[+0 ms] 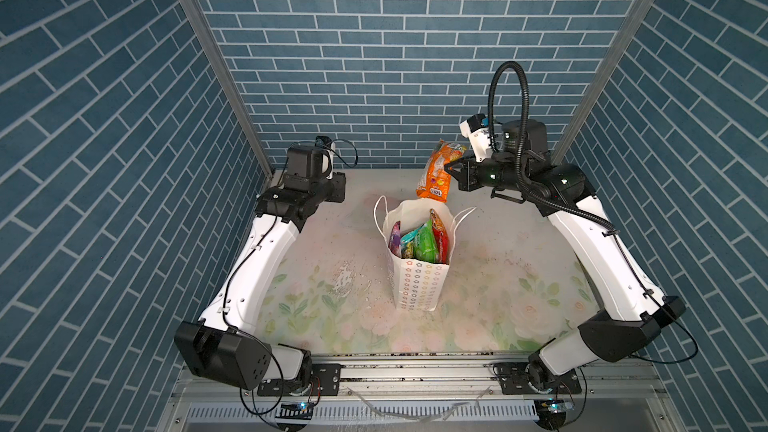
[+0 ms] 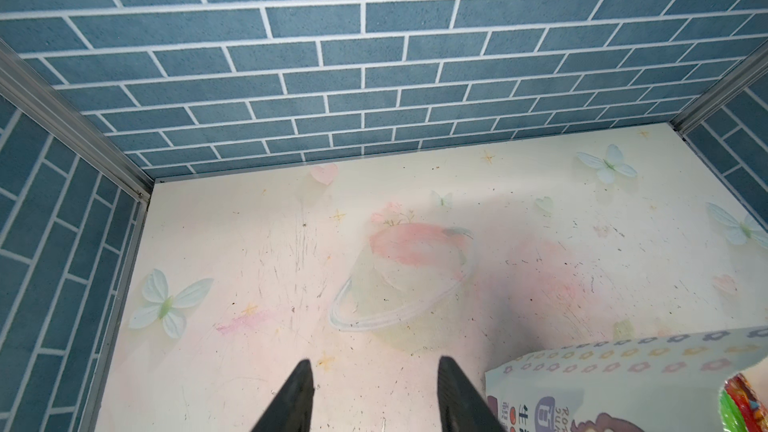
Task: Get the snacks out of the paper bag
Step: 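Lift the orange packet out of the bag with the right gripper, then lower the orange packet beside the bag and release it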
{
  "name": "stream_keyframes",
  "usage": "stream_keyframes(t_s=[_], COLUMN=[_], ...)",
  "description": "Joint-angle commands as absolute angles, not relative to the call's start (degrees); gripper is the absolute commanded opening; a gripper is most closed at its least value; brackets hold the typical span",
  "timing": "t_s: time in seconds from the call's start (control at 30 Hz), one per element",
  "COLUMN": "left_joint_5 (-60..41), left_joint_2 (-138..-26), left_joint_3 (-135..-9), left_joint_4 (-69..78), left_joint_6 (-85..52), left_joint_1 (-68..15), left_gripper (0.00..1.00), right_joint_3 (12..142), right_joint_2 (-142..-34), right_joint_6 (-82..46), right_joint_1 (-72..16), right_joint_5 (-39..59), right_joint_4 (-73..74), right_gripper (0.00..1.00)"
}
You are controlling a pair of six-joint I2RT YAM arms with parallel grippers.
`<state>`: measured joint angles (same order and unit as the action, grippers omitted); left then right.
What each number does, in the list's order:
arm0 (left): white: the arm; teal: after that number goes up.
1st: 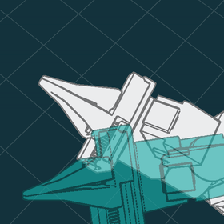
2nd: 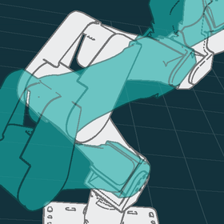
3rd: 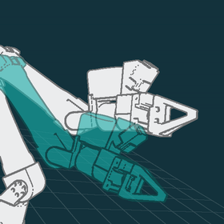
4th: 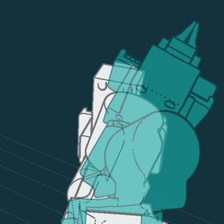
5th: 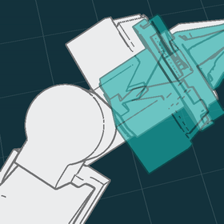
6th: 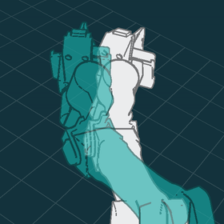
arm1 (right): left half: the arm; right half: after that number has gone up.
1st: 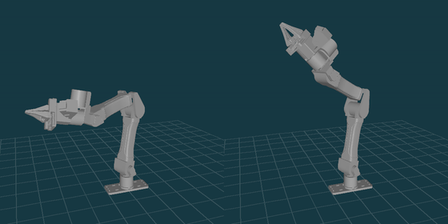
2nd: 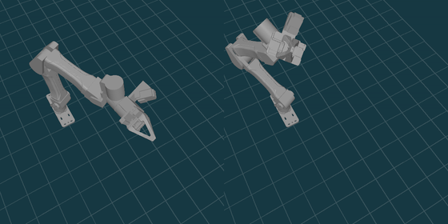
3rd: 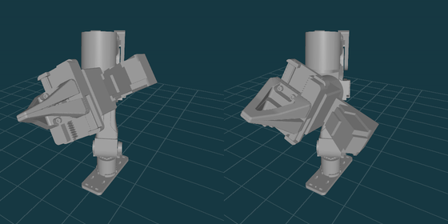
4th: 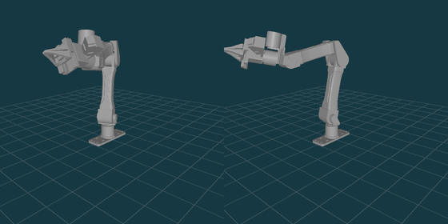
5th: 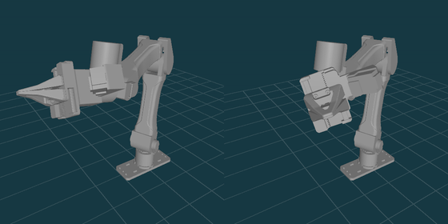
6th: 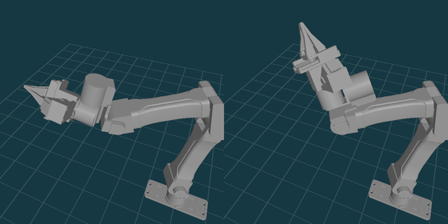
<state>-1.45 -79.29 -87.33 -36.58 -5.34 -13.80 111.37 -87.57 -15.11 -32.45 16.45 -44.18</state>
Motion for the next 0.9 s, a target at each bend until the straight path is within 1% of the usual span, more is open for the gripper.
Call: stream_keyframes(t_s=[0.0, 0.27, 0.53, 0.67, 0.87], left_joint_5=[-1.93, -2.37, -2.43, -3.19, -3.49], left_joint_2=[-78.24, -78.1, -79.39, -80.44, -81.09], left_joint_3=[-89.06, -90.94, -91.51, -91.94, -92.0], left_joint_4=[-37.35, -39.43, -40.17, -40.13, -39.94], left_joint_6=[-4.91, -4.37, -4.21, -4.54, -4.84], left_joint_1=[-14.06, -14.03, -14.04, -14.06, -14.06], left_gripper=[0.5, 0.5, 0.5, 0.5, 0.5], right_joint_3=[110.84, 107.85, 100.33, 98.06, 95.46], right_joint_2=[-84.35, -82.9, -83.6, -86.26, -91.38], right_joint_6=[-13.86, -10.08, -5.73, -3.87, -2.23], right_joint_1=[-30.85, -26.3, -23.13, -22.11, -21.36], right_joint_5=[12.73, -0.46, -10.91, -14.2, -14.43], right_joint_4=[-39.14, -49.18, -61.39, -67.0, -70.57], right_gripper=[0.0, 0.0, 0.0, 0.0, 0.0])
